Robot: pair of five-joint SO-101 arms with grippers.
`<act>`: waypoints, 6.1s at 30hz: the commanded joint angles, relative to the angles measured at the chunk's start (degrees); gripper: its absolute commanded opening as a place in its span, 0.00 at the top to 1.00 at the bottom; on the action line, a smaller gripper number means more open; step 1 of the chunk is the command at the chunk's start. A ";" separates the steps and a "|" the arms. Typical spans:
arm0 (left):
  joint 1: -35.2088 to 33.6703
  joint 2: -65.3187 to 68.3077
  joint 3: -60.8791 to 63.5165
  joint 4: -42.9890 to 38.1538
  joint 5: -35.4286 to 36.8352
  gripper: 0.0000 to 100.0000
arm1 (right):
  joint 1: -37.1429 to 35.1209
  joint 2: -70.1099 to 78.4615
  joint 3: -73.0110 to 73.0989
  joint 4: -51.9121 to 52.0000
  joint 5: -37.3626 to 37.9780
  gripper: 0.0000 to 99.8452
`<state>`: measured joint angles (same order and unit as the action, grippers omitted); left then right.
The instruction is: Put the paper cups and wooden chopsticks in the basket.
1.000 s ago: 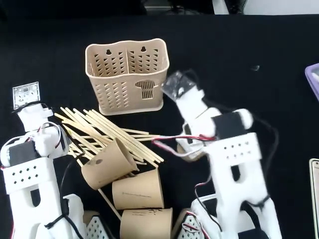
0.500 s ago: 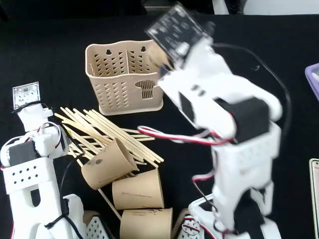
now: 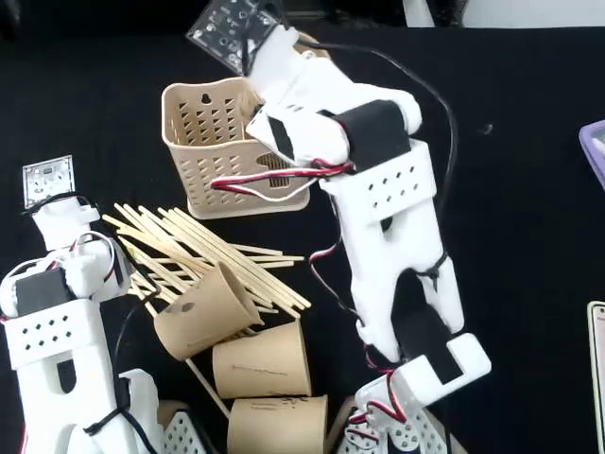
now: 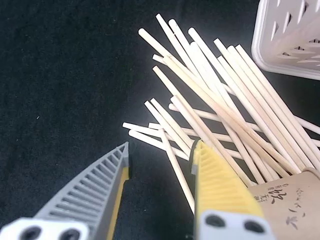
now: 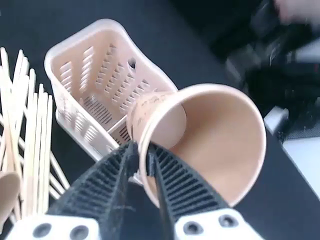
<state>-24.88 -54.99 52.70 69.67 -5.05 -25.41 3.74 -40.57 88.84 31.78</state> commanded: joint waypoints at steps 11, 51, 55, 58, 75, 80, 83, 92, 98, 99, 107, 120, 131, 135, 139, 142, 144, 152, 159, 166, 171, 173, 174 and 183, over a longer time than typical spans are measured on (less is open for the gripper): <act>-0.48 -1.14 -0.66 -0.35 0.53 0.79 | -0.62 0.13 -2.07 0.35 10.02 0.99; -0.48 -1.14 -0.66 -0.35 0.44 0.79 | 0.00 -7.08 -11.47 12.40 -5.45 0.73; -0.48 -1.14 -0.66 -0.35 0.44 0.79 | -5.10 -18.77 6.37 12.31 -10.20 0.73; -0.48 -1.14 -0.66 -0.35 0.44 0.79 | -9.67 -26.77 26.07 10.11 -13.01 0.73; -6.55 -1.14 -1.27 -0.88 0.53 0.79 | -31.74 -45.23 85.23 -24.18 -24.70 0.73; -6.55 -1.14 -1.27 -0.88 0.53 0.79 | -33.58 -43.30 85.32 -25.41 -24.35 0.73; -6.55 -1.14 -1.27 -0.88 0.53 0.79 | -34.20 -40.92 85.32 -25.49 -24.18 0.73; -6.64 -1.14 -1.27 -0.88 0.53 0.79 | -33.85 -37.41 85.41 -25.41 -24.18 0.73; -6.64 -1.14 -1.27 -0.88 0.53 0.79 | -31.82 -37.32 85.58 -27.60 -24.62 0.73; -6.64 -1.14 -1.27 -0.88 0.53 0.79 | -30.95 -37.32 85.58 -27.96 -24.62 0.73; -6.64 -1.14 -1.27 -0.88 0.53 0.79 | -29.27 -37.76 92.62 -31.21 -24.18 0.73; -6.64 -1.14 -1.19 -0.88 0.53 0.79 | -29.19 -41.01 92.09 -29.36 -24.09 0.99; -6.64 -1.14 -1.19 -0.88 0.53 0.79 | -28.66 -63.96 91.21 -20.66 -12.48 0.99; -6.64 -1.14 -1.19 -0.88 0.53 0.79 | -20.75 -67.38 86.90 -9.93 -10.64 0.99; -6.64 -1.14 -1.27 -0.88 0.53 0.79 | -5.19 -65.89 83.03 -5.36 -5.10 0.99; -6.64 -1.14 -1.27 -0.88 0.53 0.79 | 8.44 -61.76 80.92 -4.04 -2.55 0.99; -6.64 -1.14 -1.27 -0.88 0.53 0.79 | 16.09 -57.63 79.08 -3.34 -0.70 0.99; -6.73 -1.14 -0.66 -2.37 0.53 0.79 | 24.00 -40.75 77.14 -5.27 2.73 0.98; -6.73 -1.14 -0.66 -2.37 0.53 0.79 | 23.91 -36.18 77.32 -7.91 2.81 0.84; -6.73 -1.14 -0.66 -2.37 0.53 0.79 | 24.18 -38.20 76.70 -9.67 2.73 0.98; -6.73 -1.14 -0.66 -2.37 0.53 0.79 | 24.35 -45.93 68.35 -6.59 2.73 0.99; -6.73 -1.14 -0.66 -2.37 0.53 0.79 | 24.00 -48.84 62.20 -6.15 2.73 0.99; -6.73 -1.14 -0.66 -2.37 0.53 0.79 | 23.82 -49.98 59.38 -6.33 2.73 0.99; -6.73 -1.14 -0.66 -2.37 0.53 0.79 | 7.12 -44.70 38.29 -13.63 2.99 0.99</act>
<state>-30.95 -54.99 52.70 68.18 -5.05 -12.66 -44.09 4.09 79.43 34.07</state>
